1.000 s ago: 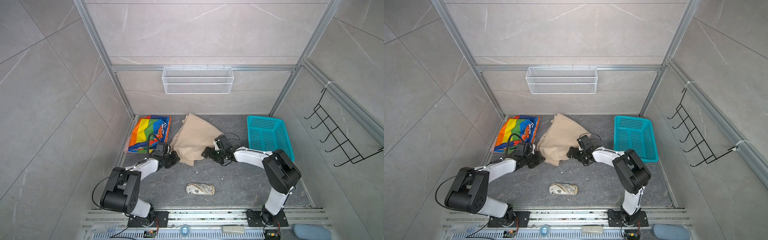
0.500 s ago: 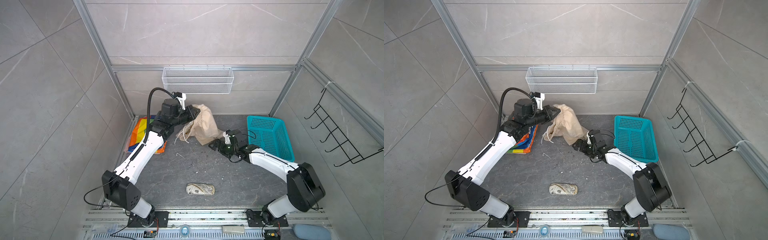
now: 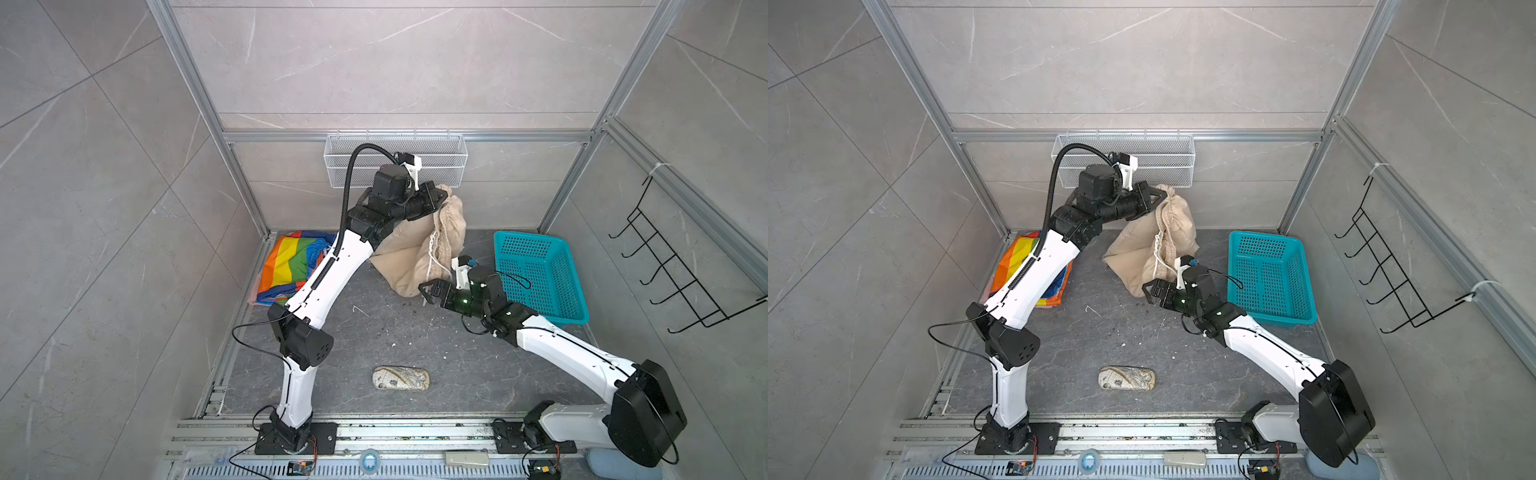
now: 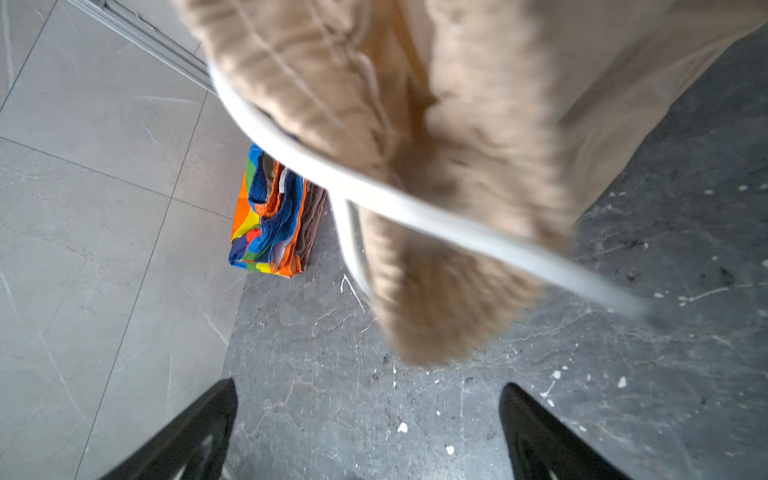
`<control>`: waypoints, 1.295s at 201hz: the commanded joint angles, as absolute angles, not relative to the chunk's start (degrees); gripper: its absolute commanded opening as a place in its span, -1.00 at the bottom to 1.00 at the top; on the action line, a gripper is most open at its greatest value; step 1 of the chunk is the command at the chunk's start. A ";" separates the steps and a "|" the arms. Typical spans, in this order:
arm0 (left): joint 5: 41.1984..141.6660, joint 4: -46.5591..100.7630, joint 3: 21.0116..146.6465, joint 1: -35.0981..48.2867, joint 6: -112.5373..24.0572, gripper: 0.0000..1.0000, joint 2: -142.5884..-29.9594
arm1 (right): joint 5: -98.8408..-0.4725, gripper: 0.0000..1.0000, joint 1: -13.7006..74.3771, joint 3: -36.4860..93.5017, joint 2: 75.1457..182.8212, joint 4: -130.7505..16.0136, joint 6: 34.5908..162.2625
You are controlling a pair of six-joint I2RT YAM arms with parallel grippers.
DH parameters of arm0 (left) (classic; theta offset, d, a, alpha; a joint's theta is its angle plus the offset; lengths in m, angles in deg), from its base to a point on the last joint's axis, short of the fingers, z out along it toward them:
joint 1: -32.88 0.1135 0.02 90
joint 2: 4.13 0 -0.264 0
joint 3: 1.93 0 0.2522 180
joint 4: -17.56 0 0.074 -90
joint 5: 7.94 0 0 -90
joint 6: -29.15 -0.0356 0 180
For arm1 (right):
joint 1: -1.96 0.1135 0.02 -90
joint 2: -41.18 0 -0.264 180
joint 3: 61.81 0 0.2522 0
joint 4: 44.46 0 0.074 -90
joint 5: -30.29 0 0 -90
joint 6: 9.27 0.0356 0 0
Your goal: Fold and stack the shorts
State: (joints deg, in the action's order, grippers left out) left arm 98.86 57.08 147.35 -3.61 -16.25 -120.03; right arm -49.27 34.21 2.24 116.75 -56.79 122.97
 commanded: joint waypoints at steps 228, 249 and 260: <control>98.88 52.26 134.96 -0.87 -16.15 -1.00 -108.77 | -56.53 -1.00 21.18 13.69 127.33 -57.03 118.27; 100.24 50.17 134.89 -0.82 -14.11 -1.00 -108.51 | -56.72 -1.00 14.45 24.37 124.03 -69.24 115.48; 101.65 48.15 134.29 -0.78 -12.20 -1.00 -108.32 | -56.81 -1.00 12.08 32.49 124.75 -75.04 113.55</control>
